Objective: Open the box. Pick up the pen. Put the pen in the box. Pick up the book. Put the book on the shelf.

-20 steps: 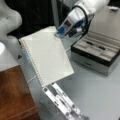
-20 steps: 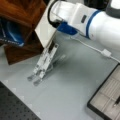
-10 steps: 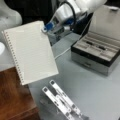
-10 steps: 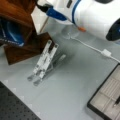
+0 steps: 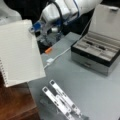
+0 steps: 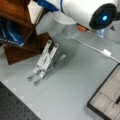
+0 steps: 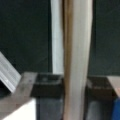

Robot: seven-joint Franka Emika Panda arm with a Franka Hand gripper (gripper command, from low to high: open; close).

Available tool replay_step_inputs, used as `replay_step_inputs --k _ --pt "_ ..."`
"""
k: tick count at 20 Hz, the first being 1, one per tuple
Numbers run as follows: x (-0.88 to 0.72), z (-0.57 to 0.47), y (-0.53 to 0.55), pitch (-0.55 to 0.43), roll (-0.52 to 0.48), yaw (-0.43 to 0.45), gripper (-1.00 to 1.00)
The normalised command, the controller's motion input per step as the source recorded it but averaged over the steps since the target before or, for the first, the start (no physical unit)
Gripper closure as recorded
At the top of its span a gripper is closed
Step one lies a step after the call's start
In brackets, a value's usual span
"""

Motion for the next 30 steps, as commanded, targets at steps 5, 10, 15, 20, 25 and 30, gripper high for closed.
replay_step_inputs --k 5,10,15,20,25,30 --pt "-0.27 0.03 -0.31 -0.028 -0.058 0.264 1.0" --pt "-0.36 -0.02 -0.34 -0.073 -0.08 0.302 1.0" --pt "-0.47 -0.09 -0.31 -0.125 -0.098 0.328 1.0" --pt "-0.46 -0.04 -0.2 -0.158 -0.124 0.342 1.0" --pt "-0.39 -0.04 -0.1 -0.19 -0.13 0.299 1.0" --pt "-0.32 -0.05 -0.11 -0.173 -0.083 0.215 -1.0"
